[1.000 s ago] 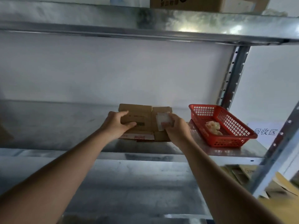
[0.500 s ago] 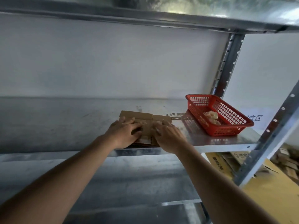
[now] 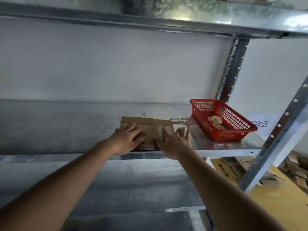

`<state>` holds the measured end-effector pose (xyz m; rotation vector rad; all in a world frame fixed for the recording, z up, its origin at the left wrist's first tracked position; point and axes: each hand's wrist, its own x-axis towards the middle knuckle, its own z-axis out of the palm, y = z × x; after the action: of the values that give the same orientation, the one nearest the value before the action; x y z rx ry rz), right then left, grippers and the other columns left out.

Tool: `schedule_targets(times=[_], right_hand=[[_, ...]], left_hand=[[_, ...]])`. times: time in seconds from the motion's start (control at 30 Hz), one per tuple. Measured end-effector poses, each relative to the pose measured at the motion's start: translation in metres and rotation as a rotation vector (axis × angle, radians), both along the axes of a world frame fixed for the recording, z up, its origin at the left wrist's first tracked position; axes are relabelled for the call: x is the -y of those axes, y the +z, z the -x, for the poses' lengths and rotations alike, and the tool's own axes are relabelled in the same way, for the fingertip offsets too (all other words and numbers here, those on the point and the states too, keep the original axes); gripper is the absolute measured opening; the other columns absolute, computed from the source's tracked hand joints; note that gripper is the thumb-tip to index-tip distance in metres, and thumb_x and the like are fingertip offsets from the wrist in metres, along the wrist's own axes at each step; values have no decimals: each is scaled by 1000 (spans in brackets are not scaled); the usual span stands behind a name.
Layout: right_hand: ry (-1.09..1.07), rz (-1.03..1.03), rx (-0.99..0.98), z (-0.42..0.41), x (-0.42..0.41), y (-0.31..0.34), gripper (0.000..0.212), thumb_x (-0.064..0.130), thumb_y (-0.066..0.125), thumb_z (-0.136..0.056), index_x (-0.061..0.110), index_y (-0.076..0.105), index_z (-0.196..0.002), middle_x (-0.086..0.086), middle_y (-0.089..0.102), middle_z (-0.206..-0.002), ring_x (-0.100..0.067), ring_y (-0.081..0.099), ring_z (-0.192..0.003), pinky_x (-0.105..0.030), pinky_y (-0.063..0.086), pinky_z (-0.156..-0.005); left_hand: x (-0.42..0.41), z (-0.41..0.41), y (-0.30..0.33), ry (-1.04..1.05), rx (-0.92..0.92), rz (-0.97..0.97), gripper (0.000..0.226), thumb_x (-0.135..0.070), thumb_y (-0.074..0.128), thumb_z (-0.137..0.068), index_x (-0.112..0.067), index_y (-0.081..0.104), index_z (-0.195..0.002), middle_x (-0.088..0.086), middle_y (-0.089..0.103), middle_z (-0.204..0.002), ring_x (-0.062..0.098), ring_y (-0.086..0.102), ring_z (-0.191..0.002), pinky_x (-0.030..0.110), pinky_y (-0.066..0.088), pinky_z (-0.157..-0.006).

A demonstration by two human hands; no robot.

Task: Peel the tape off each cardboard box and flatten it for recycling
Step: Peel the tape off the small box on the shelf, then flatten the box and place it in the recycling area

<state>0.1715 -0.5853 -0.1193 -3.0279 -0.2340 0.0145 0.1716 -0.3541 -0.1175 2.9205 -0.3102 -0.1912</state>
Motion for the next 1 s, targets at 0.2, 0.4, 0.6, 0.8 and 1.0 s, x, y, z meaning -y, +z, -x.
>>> schedule_targets(times=[0.2, 0.4, 0.6, 0.8, 1.0], right_hand=[[-34, -370, 172, 12, -2, 8, 59, 65, 63, -91, 25, 58, -134, -5, 66, -132, -27, 58, -124, -44, 45, -110], [-179, -799, 352, 50, -5, 18, 73, 48, 97, -61, 25, 69, -124, 4, 68, -125, -16, 59, -114, -30, 50, -90], [-195, -1092, 340, 108, 22, 6, 72, 28, 96, -69, 27, 66, -134, 8, 70, -119, -10, 70, -102, -40, 63, -89], [-220, -1040, 468, 154, 71, -5, 74, 15, 78, -90, 41, 41, -149, 0, 56, -143, -21, 59, -123, -48, 63, -89], [-389, -883, 584, 194, 151, -22, 83, 27, 75, -94, 40, 27, -161, -6, 52, -141, -16, 53, -114, -37, 54, -85]], left_hand=[[-3, 18, -4, 30, 50, 135, 78, -70, 37, -99, -31, 19, -165, -1, -1, -174, 24, -6, -160, 49, -3, -126], [-6, 46, 5, 123, 58, 343, 97, -82, 48, -82, -37, 23, -163, 15, -10, -172, 36, -10, -158, 55, 6, -128], [8, 67, -1, 98, 214, 280, 93, -84, 53, -82, -45, 22, -160, 11, 50, -151, 36, 19, -154, 59, -3, -124], [63, 98, 1, -74, 289, 598, 100, -53, 74, -88, -41, 11, -165, 10, 37, -129, 34, 44, -129, 46, 36, -115], [150, 121, 1, -193, 271, 567, 104, -49, 71, -92, -35, -1, -166, 9, 36, -129, 31, 48, -126, 45, 44, -111]])
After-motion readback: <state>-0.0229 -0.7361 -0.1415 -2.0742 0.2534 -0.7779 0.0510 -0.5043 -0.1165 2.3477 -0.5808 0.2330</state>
